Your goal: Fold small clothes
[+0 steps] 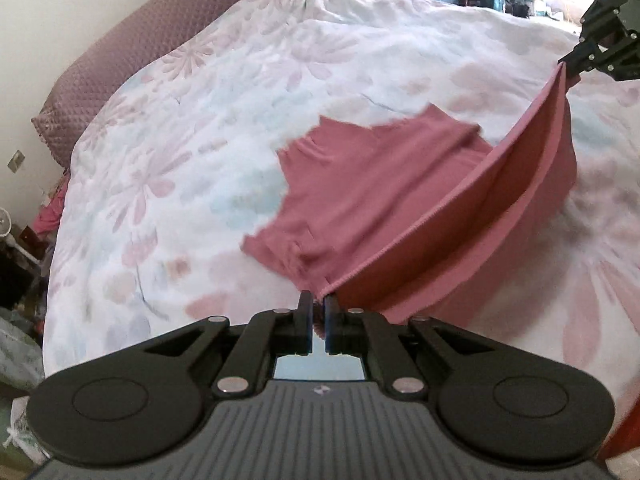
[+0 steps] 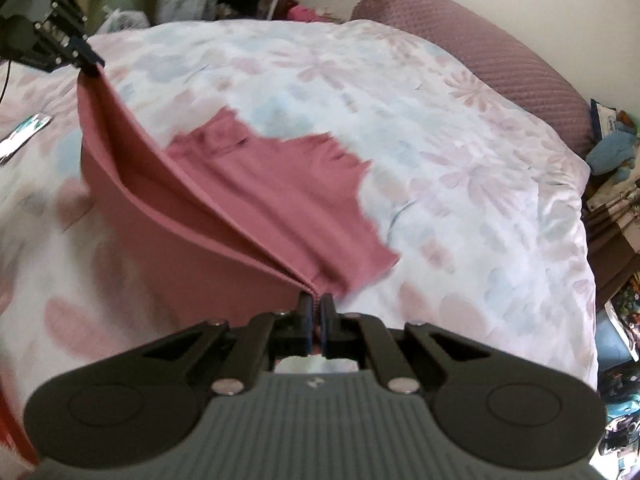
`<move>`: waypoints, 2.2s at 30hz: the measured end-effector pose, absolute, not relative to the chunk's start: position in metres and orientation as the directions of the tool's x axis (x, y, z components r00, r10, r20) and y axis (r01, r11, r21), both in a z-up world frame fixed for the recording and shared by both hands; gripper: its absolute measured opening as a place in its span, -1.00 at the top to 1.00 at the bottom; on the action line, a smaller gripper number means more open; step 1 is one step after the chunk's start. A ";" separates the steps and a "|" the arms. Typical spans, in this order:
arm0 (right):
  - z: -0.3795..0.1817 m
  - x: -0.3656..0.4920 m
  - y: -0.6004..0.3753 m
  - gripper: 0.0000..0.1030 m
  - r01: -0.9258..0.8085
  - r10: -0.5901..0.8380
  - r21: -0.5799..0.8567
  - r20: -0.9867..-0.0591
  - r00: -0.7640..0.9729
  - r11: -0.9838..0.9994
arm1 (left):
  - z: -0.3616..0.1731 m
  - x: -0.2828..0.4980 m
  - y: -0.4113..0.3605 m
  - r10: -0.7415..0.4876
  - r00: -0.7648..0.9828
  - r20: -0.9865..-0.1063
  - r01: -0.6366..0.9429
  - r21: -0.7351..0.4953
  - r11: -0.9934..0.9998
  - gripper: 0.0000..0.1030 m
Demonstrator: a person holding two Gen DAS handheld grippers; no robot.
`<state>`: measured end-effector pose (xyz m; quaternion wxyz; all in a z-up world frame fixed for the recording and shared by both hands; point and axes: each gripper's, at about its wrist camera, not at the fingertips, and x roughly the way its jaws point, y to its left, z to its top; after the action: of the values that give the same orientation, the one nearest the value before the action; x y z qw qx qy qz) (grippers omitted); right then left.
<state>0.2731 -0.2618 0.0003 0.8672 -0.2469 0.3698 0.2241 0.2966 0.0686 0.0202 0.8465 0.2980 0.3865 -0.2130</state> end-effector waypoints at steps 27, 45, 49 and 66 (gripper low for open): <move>-0.178 0.566 -0.265 0.44 -0.418 0.169 -0.084 -0.830 0.531 0.904 | -0.116 0.545 0.113 -0.087 0.616 -0.783 0.344 0.167 0.924 0.51; -0.186 0.538 -0.315 1.00 -0.033 0.340 0.382 -0.776 0.531 0.924 | -0.119 0.518 0.128 -0.261 0.596 -0.760 0.232 -0.148 0.961 0.86; -0.175 0.526 -0.318 1.00 -0.036 0.307 0.363 -0.728 0.613 0.931 | -0.109 0.510 0.143 -0.263 0.671 -0.694 0.182 -0.190 0.965 0.87; -0.171 0.568 -0.307 0.47 -0.104 0.321 0.328 -0.726 0.608 0.939 | -0.110 0.555 0.112 -0.227 0.635 -0.738 0.245 -0.086 0.966 0.18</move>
<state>0.5676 -0.3070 -0.1713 0.8876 0.1273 0.4260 0.1199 0.5549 0.1115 -0.1098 0.9041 0.0111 0.4066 -0.1307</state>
